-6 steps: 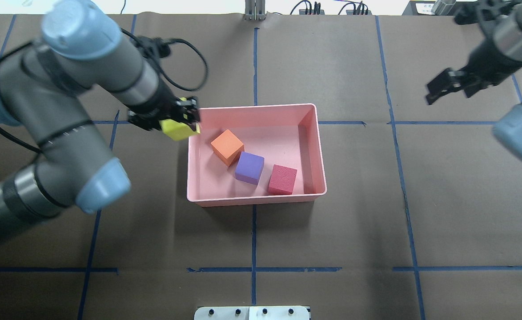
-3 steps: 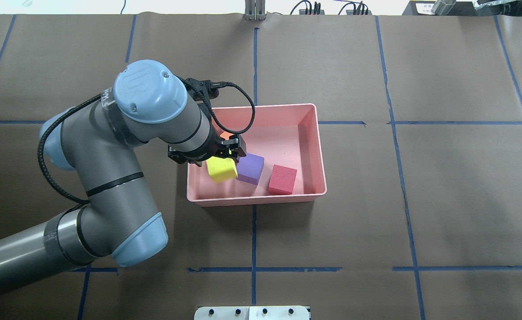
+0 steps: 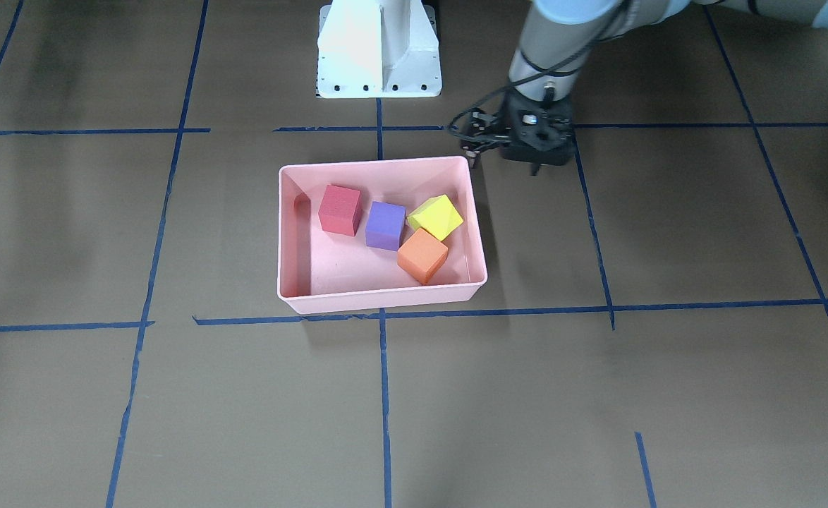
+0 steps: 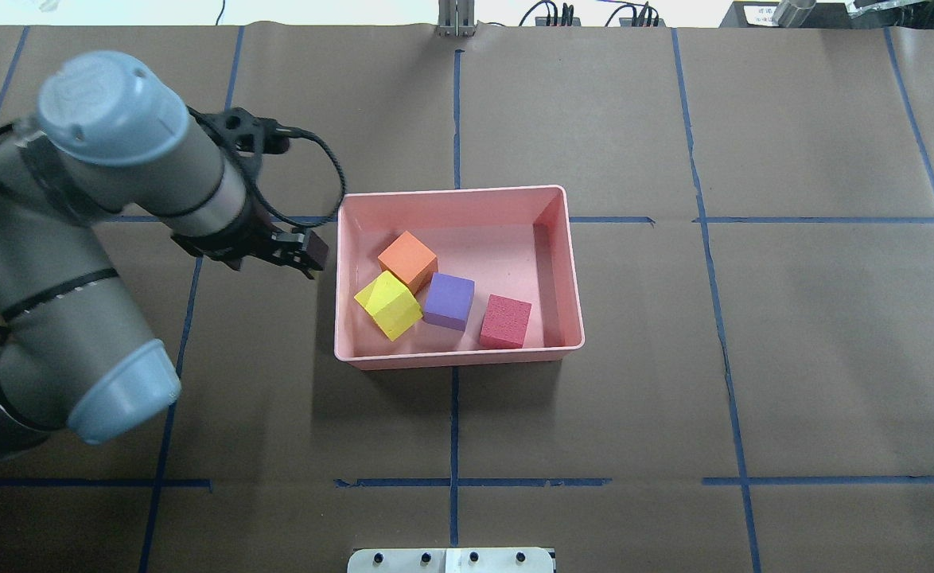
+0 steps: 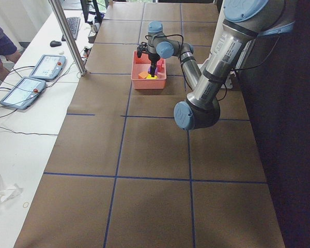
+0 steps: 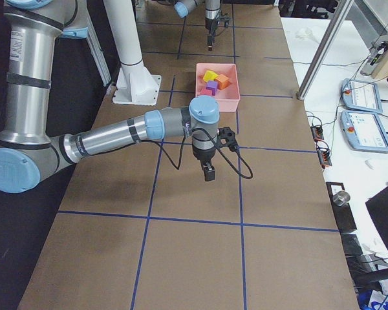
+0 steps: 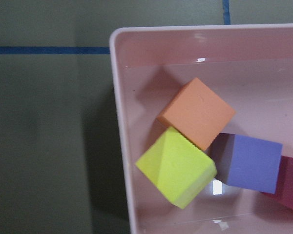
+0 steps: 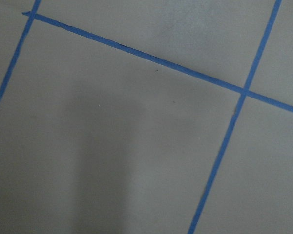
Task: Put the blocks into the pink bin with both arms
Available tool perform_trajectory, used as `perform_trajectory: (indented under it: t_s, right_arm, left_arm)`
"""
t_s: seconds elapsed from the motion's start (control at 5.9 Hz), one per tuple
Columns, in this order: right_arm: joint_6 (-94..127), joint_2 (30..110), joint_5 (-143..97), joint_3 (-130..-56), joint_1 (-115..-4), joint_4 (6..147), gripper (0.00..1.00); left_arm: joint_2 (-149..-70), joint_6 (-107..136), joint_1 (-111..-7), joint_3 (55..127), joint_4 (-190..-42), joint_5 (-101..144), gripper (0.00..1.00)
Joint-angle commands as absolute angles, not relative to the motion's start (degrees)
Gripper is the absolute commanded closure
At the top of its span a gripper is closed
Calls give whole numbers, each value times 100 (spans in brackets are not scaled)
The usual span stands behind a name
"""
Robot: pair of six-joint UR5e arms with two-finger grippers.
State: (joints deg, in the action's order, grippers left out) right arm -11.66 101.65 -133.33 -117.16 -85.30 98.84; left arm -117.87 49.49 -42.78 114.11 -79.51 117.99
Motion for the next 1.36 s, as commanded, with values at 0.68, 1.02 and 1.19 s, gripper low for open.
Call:
perform_trajectory:
  t_s: [0.68, 1.02, 1.19]
  right_arm:
    - [-1487, 10328, -13324, -10907, -9343, 9870, 0]
    - [-1485, 10257, -13324, -10907, -9325, 9870, 0]
    - [-1485, 10257, -13333, -10907, -9316, 9870, 0]
  left_arm:
    - [-8540, -632, -8634, 10933, -7989, 13342, 0]
    - [-7859, -677, -8841, 10802, -8217, 13342, 0]
    - [-7710, -685, -8842, 10576, -8261, 13342, 0]
